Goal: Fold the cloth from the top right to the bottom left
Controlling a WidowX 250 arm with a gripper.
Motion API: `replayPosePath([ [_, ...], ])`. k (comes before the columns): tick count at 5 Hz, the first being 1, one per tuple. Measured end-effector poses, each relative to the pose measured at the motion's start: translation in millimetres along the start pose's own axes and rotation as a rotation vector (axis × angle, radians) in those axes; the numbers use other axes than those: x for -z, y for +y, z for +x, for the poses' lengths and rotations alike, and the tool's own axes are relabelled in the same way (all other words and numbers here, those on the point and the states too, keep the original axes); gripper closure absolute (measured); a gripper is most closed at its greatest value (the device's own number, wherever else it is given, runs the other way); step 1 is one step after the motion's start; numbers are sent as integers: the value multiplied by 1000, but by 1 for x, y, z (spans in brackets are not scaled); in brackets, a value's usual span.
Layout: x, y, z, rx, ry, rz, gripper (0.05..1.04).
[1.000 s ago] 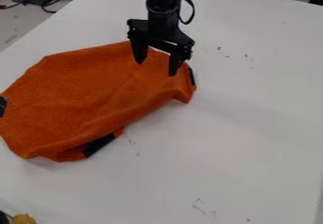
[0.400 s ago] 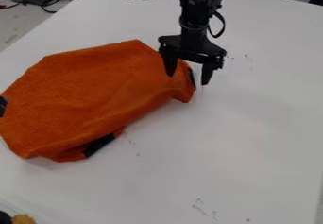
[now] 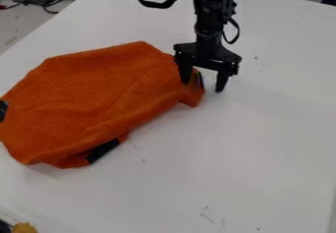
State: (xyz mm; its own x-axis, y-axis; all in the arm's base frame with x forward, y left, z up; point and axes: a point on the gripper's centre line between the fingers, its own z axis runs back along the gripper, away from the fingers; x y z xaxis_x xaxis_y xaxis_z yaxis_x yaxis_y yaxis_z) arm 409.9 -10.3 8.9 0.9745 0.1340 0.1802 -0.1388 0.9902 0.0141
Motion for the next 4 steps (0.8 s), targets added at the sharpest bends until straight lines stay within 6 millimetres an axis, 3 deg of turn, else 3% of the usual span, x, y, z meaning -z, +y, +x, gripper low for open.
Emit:
replayPosePath([
  [2,3,14,0,-21,-3,-13,712],
  [3,1,17,-2,-9,-7,-1,889],
  [4,-17,27,-5,-28,6,61,989],
])
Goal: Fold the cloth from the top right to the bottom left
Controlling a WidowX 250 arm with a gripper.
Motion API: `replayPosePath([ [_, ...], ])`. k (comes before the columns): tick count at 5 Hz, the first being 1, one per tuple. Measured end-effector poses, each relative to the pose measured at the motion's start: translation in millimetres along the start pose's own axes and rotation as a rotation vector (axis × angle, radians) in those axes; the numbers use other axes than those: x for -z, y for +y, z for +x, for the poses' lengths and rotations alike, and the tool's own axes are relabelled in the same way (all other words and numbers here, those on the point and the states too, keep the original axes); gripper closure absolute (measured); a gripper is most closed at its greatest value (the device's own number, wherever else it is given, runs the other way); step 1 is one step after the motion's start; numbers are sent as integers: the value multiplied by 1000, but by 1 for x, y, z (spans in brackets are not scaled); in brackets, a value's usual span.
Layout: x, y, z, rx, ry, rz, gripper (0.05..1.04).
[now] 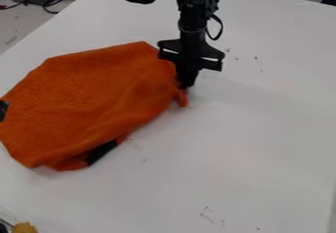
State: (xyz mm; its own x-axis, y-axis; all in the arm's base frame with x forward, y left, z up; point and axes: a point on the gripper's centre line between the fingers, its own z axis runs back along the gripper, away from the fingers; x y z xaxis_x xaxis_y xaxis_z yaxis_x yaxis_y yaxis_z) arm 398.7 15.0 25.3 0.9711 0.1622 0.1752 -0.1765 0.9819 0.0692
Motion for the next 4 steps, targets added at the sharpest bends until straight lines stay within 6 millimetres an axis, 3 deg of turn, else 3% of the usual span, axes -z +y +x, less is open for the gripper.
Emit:
replayPosePath([
  [1,-51,19,7,-57,-57,47,1013],
  [2,-85,77,8,-214,-129,43,1015],
  [3,-94,134,-6,-386,-136,25,1015],
  [4,-89,187,-26,-520,-117,3,1015],
])
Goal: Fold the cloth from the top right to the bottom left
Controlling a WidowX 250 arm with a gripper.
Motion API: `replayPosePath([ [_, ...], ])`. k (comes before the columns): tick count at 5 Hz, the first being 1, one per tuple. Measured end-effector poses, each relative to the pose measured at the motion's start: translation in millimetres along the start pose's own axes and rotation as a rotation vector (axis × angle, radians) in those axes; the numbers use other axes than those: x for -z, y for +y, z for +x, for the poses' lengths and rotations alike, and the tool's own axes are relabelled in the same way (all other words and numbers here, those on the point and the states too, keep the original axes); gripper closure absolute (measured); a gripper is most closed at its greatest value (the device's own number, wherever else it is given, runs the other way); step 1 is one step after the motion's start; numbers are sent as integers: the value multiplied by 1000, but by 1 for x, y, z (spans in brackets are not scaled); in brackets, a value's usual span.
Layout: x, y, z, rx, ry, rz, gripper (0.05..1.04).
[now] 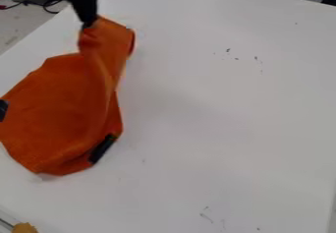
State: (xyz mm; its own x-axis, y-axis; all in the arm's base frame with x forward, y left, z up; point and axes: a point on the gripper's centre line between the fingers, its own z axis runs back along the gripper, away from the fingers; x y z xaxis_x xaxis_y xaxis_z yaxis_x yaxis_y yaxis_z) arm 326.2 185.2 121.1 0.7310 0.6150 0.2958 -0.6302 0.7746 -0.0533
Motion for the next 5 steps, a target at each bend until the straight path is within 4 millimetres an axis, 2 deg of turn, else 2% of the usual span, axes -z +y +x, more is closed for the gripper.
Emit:
replayPosePath([
  [1,5,54,6,-97,19,-8,1015],
  [2,40,107,6,-173,109,-39,1015],
  [3,67,138,3,-196,166,-62,1015],
  [4,80,139,-4,-186,207,-85,991],
  [5,84,140,-5,-182,204,-83,823],
])
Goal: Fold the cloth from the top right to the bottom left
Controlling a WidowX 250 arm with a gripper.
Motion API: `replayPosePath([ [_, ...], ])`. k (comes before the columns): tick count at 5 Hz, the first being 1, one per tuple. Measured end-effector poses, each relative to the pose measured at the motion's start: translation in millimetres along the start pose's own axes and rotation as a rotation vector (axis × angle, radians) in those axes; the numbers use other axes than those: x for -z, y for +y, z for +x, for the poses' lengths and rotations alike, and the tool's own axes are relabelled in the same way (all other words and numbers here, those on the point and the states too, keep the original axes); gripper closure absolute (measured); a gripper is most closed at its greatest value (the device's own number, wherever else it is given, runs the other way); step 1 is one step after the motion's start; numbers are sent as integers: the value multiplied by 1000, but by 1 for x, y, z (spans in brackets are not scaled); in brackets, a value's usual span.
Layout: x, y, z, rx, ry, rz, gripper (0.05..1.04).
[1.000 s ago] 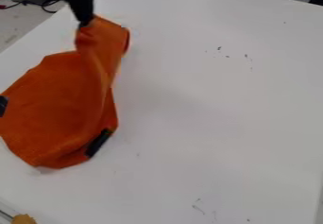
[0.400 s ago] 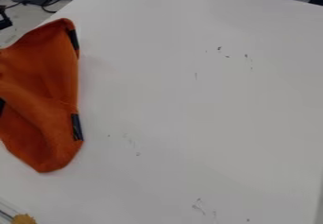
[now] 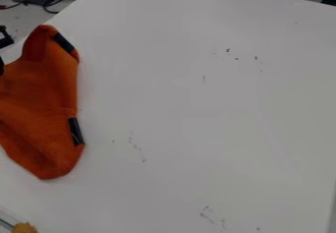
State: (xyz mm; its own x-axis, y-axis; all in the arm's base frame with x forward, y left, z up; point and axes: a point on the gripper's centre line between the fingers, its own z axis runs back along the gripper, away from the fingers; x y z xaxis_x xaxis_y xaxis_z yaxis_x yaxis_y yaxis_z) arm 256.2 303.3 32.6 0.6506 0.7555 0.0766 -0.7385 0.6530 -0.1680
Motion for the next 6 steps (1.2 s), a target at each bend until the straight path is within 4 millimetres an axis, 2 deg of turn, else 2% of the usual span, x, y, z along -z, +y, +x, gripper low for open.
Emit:
replayPosePath([
  [1,4,-2,-2,47,0,33,548],
  [2,-12,-20,-2,160,-81,101,251],
  [3,-34,-28,-2,230,-166,143,75],
  [5,-38,-44,-8,398,-183,124,83],
  [6,-38,-45,-8,406,-183,125,83],
])
